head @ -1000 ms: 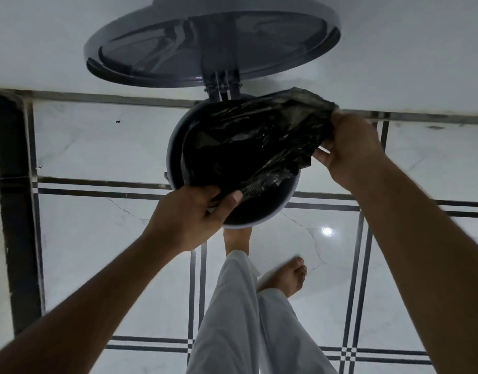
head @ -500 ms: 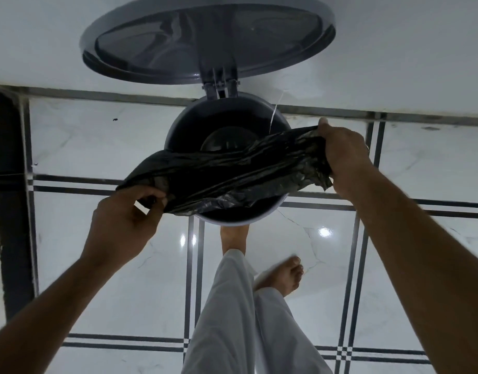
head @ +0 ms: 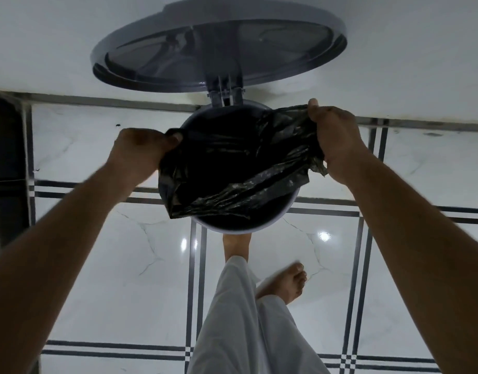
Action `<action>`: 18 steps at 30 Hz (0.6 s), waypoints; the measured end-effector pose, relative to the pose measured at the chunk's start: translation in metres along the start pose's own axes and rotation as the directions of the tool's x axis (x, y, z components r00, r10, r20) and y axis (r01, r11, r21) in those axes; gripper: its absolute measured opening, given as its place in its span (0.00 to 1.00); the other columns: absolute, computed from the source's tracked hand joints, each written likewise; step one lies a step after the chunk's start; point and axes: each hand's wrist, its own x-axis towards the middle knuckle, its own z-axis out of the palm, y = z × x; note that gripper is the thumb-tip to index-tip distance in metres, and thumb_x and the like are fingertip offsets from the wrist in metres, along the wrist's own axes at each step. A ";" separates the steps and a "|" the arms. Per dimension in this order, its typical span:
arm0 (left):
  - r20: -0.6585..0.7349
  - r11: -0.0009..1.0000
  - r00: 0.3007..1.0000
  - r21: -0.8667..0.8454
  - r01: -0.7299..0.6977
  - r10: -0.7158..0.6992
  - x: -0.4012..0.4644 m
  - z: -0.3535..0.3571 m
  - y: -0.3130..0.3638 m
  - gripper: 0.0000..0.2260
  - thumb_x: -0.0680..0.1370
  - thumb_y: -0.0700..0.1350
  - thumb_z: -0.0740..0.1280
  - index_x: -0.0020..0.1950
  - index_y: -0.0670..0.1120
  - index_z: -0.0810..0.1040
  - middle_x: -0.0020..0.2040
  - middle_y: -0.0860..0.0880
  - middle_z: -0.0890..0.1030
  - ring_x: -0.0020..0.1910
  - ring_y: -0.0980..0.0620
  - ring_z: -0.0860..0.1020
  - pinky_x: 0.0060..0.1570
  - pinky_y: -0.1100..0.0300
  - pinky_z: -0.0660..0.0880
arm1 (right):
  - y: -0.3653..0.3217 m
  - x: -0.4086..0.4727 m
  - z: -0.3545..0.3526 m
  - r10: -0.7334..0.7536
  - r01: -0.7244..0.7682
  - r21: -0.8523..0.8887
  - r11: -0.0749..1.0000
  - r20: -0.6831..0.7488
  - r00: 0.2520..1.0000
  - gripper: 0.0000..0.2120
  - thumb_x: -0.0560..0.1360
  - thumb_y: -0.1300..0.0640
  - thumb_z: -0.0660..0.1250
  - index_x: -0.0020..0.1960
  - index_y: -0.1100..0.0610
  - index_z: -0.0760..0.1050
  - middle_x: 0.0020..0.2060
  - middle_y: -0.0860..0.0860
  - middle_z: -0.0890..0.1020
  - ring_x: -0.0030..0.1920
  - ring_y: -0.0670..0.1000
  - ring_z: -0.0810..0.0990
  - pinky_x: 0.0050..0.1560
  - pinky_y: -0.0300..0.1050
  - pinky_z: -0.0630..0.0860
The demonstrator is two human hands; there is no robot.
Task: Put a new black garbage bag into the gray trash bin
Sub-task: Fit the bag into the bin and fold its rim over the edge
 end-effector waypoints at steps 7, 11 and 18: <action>0.460 0.779 0.887 -0.544 0.312 -0.033 0.046 -0.033 0.033 0.08 0.81 0.39 0.69 0.57 0.46 0.86 0.49 0.51 0.87 0.46 0.56 0.86 0.47 0.63 0.84 | -0.010 0.005 -0.018 0.014 -0.044 0.101 0.994 0.281 0.960 0.13 0.85 0.52 0.70 0.61 0.60 0.86 0.53 0.57 0.90 0.51 0.58 0.90 0.45 0.47 0.87; 0.429 0.781 0.903 -0.560 0.275 -0.011 0.067 -0.038 0.034 0.17 0.67 0.44 0.81 0.54 0.50 0.86 0.52 0.51 0.85 0.52 0.55 0.85 0.57 0.64 0.81 | -0.013 0.016 -0.005 0.057 -0.125 0.357 0.926 0.194 0.979 0.17 0.88 0.50 0.65 0.67 0.61 0.84 0.59 0.58 0.90 0.63 0.61 0.89 0.53 0.52 0.87; 0.361 0.834 0.912 -0.429 0.347 -0.194 0.089 -0.011 0.036 0.08 0.81 0.47 0.72 0.59 0.48 0.87 0.52 0.49 0.90 0.51 0.54 0.89 0.50 0.62 0.85 | 0.003 0.056 0.016 0.209 -0.214 0.360 0.908 0.052 0.977 0.19 0.83 0.42 0.73 0.62 0.57 0.86 0.53 0.57 0.92 0.52 0.61 0.92 0.56 0.62 0.88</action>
